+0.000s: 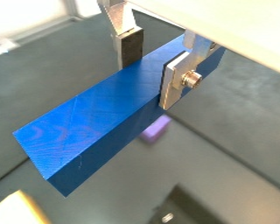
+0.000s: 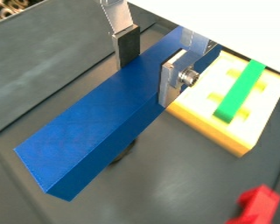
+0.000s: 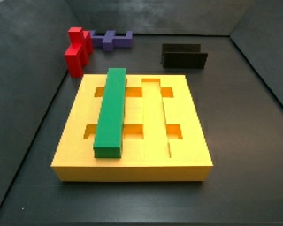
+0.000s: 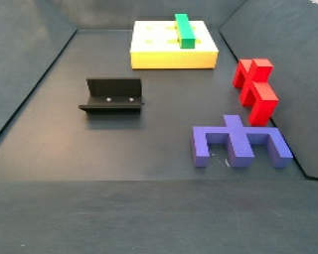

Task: Pick up the blue object. Move up. Move to above the board. Insert the blue object.
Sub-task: Move to above the board, then insert the blue object.

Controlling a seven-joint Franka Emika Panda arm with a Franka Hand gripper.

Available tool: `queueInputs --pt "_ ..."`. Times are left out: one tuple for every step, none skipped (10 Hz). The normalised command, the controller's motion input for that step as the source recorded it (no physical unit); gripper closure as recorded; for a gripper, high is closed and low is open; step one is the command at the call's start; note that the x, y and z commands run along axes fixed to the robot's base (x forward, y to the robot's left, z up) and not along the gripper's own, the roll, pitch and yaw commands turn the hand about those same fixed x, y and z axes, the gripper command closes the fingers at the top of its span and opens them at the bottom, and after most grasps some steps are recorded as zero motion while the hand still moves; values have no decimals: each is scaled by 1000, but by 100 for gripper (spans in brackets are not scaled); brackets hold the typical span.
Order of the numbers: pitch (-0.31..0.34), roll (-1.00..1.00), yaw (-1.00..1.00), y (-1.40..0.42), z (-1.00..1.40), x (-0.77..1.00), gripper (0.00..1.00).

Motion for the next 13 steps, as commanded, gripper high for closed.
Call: queueInputs --pt "182 -23 89 -1400 140 -123 100" --pt "112 -10 46 -1400 144 -118 100" --pt "81 7 36 -1400 155 -120 100" --pt "61 -8 20 -1400 160 -114 100" --pt "65 5 16 -1400 168 -109 100" --pt "72 8 13 -1400 182 -103 100" --pt "90 7 10 -1400 198 -69 100" --pt "104 8 8 -936 134 -23 100" --pt "135 5 7 -404 70 43 100" --pt "141 5 6 -225 51 57 100" --pt "-44 157 126 -51 -371 157 100" --pt "-79 256 329 -217 -543 394 100" --pt "-84 186 366 -109 -400 457 100"
